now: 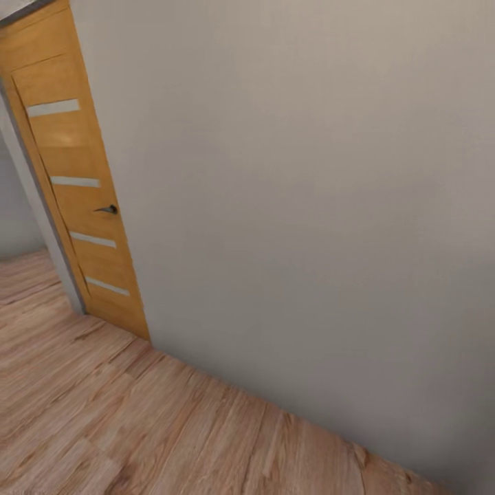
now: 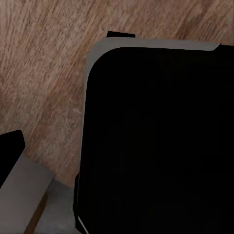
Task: Move the two storage containers from the living room to the garage. In the garage, place one container on the floor and stack the other container on top of it (either order is fine).
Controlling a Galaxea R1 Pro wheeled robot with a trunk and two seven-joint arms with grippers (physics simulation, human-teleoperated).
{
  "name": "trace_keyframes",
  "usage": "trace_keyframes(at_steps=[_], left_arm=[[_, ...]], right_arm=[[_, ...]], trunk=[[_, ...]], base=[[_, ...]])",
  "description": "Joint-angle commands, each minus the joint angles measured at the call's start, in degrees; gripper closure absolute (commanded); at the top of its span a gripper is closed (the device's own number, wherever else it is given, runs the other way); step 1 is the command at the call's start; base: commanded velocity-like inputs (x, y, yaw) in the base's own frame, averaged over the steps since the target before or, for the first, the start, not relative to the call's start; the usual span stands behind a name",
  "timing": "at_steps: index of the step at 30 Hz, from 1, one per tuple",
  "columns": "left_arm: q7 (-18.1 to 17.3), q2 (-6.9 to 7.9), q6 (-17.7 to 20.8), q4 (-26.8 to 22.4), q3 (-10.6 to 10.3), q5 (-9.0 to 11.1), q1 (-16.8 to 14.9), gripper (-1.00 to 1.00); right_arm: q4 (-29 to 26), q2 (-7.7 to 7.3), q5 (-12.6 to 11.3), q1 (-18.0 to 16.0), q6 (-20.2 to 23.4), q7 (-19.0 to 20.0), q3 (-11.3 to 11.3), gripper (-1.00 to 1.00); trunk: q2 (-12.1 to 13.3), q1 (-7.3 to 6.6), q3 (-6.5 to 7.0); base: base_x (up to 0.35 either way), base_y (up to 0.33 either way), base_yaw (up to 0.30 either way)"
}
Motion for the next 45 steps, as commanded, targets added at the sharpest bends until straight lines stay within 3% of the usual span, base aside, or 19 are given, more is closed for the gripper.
trace_keyframes(at_steps=[1, 45], left_arm=[[0.0, -0.01, -0.1, 0.0, 0.0, 0.5, 0.0, -1.00], [0.2, 0.00, -0.1, 0.0, 0.0, 0.5, 0.0, -1.00]], right_arm=[[0.2, 0.02, -0.6, -0.1, -0.4, 0.2, 0.5, -1.00], [0.2, 0.07, -0.6, -0.1, -0.4, 0.1, 0.5, -1.00]], trunk=[[0.0, 0.02, -0.05], [0.0, 0.02, -0.05]], base=[[0.190, 0.000, 0.271], [0.160, 0.000, 0.271]])
